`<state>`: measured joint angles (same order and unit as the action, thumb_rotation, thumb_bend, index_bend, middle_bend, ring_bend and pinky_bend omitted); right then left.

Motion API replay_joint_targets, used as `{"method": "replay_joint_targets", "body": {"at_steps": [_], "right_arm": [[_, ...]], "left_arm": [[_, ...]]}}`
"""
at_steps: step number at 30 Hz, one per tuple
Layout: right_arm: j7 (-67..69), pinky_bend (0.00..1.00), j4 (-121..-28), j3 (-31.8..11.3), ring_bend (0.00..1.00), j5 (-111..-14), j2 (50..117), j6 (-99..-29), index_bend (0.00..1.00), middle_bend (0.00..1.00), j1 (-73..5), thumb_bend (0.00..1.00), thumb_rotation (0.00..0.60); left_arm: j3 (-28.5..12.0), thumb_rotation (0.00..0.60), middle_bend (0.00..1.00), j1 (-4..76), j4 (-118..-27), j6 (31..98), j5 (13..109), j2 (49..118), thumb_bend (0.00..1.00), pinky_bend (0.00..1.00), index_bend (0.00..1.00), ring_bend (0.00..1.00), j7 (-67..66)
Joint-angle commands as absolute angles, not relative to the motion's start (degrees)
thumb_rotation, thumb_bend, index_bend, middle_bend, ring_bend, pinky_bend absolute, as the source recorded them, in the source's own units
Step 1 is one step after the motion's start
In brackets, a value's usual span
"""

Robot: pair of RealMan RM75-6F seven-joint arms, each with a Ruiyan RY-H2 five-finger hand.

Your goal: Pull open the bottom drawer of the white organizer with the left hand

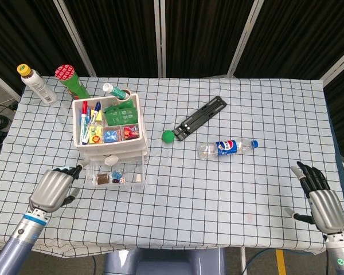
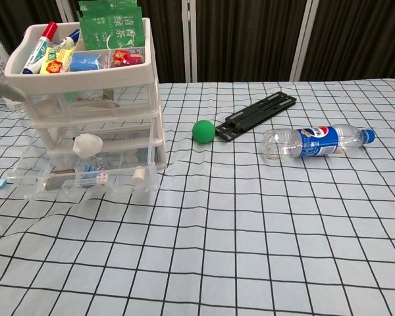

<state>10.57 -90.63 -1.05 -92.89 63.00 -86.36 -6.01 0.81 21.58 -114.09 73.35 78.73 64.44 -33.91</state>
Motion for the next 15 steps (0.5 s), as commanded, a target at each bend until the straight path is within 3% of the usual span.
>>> {"method": "replay_joint_targets", "body": {"at_steps": [1, 6, 8, 10, 15], "right_arm": [[10.7, 0.00, -90.6, -1.1, 0.00, -92.9, 62.9, -86.4, 0.07, 0.00, -6.0, 0.02, 0.600], [10.9, 0.00, -90.7, -1.1, 0.00, -93.0, 62.9, -86.4, 0.07, 0.00, -6.0, 0.02, 0.600], [10.9, 0.00, -90.7, -1.0, 0.00, -93.0, 62.9, -86.4, 0.07, 0.00, -6.0, 0.02, 0.600], [11.0, 0.00, -90.7, -1.0, 0.00, -93.0, 62.9, -86.4, 0.07, 0.00, -6.0, 0.02, 0.600], [10.9, 0.00, -90.7, -1.1, 0.00, -92.9, 62.9, -86.4, 0.07, 0.00, -6.0, 0.02, 0.600]], "left_arm": [[0.5, 0.600, 0.18, 21.0, -114.8, 75.7, 79.2, 66.4, 0.32, 0.31, 0.10, 0.25, -41.9], [0.3, 0.600, 0.17, 21.1, -114.4, 76.5, 80.1, 67.7, 0.32, 0.24, 0.10, 0.20, -45.6], [0.1, 0.600, 0.28, 21.2, -114.1, 76.6, 80.4, 68.2, 0.32, 0.29, 0.10, 0.27, -46.8], [-0.4, 0.600, 0.48, 21.5, -113.3, 77.0, 81.0, 68.7, 0.32, 0.46, 0.13, 0.44, -48.2], [-1.9, 0.600, 0.79, 23.6, -109.1, 77.3, 85.8, 70.4, 0.32, 0.69, 0.23, 0.71, -52.1]]}}
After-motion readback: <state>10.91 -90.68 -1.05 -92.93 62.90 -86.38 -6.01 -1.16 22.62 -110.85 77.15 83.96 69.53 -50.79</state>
